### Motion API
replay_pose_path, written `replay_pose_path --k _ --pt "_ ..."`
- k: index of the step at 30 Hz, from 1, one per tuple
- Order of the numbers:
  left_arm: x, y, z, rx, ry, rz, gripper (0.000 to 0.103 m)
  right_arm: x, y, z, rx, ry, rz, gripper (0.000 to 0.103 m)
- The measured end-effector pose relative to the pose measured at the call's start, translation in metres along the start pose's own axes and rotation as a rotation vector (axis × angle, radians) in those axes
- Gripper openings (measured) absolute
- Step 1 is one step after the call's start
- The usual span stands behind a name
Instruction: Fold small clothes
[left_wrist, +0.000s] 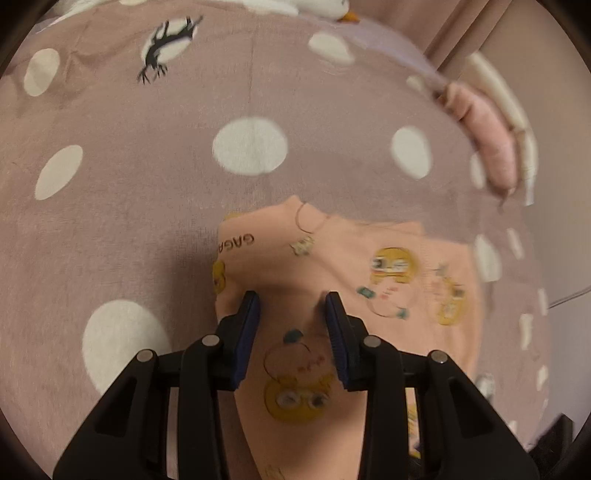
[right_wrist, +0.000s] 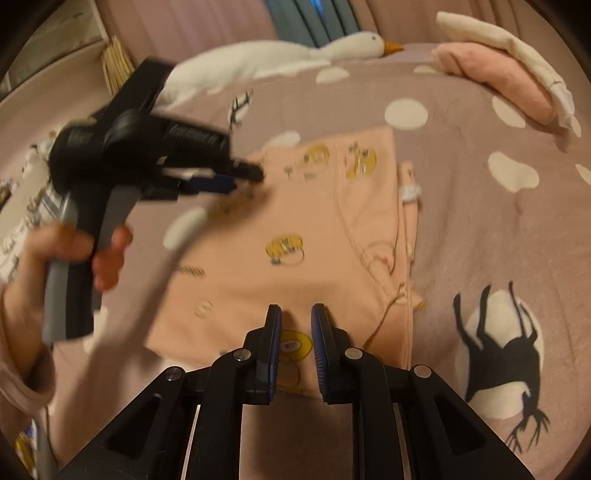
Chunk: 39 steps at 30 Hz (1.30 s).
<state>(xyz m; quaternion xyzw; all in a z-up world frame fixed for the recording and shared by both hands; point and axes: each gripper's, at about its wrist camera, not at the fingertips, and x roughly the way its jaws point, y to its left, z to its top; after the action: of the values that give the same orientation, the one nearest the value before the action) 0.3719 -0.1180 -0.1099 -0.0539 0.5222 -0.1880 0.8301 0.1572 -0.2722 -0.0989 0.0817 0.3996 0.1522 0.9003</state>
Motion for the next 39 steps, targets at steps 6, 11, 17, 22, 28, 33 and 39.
replay_pose_path --k 6,11,17,22,28,33,39 --pt "0.002 -0.002 0.004 0.033 -0.014 0.022 0.038 -0.008 -0.005 0.006 -0.016 0.044 0.038 0.019" --pt "-0.026 0.004 -0.015 0.053 -0.06 -0.019 0.038 -0.029 -0.018 0.029 0.046 -0.05 0.064 0.019" --pt "-0.053 -0.011 -0.064 0.169 -0.076 -0.075 0.037 -0.016 -0.034 0.079 0.092 -0.097 0.018 0.02" --pt "-0.046 -0.018 -0.088 0.216 -0.055 -0.07 0.037 0.02 -0.045 0.112 0.12 -0.036 -0.001 0.02" --pt "-0.036 -0.019 -0.087 0.223 -0.033 -0.057 0.037 0.049 -0.067 0.101 0.192 0.069 -0.11 0.012" --pt "-0.034 -0.02 -0.086 0.222 -0.034 -0.05 0.037 0.023 -0.059 0.096 0.185 0.031 -0.103 0.012" --pt "-0.034 -0.022 -0.086 0.227 -0.037 -0.043 0.037 -0.029 -0.028 0.069 0.037 -0.035 -0.04 0.012"
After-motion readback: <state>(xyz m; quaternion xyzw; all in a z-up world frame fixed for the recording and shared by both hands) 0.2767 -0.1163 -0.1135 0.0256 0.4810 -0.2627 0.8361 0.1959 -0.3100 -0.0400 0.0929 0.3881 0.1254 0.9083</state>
